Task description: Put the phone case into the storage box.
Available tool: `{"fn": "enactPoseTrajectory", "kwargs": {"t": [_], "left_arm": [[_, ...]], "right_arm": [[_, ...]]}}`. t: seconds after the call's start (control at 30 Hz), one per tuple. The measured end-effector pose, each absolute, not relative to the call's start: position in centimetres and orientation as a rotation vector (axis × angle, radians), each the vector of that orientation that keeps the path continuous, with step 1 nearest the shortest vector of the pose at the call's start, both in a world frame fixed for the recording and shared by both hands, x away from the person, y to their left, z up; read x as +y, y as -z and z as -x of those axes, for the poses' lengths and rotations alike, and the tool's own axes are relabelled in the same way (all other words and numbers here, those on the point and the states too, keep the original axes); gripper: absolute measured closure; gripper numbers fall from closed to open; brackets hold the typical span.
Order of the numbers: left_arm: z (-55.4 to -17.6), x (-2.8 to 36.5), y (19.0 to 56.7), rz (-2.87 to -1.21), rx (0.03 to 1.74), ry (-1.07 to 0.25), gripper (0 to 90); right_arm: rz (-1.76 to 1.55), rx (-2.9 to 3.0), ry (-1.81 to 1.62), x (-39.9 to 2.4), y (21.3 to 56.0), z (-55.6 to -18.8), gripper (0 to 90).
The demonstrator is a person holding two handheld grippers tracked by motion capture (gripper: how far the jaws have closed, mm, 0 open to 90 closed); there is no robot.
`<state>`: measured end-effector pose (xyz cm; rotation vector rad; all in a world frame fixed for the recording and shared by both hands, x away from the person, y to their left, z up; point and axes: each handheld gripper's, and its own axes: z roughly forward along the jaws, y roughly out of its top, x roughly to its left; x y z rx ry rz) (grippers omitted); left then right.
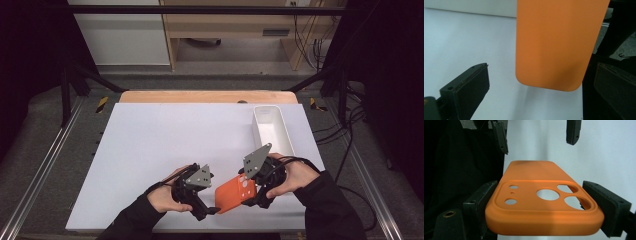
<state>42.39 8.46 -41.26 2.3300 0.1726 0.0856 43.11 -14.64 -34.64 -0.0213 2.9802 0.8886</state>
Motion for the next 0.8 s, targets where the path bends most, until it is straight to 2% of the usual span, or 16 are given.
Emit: {"fn": "enactPoseTrajectory", "kwargs": {"t": [0.8], "left_arm": [[-42.2,6.2,41.9,-2.437,0.161,-0.069,0.0]], "right_arm": [[0.066,3.015,-0.748,-12.5,34.1,-43.0,16.2]]}}
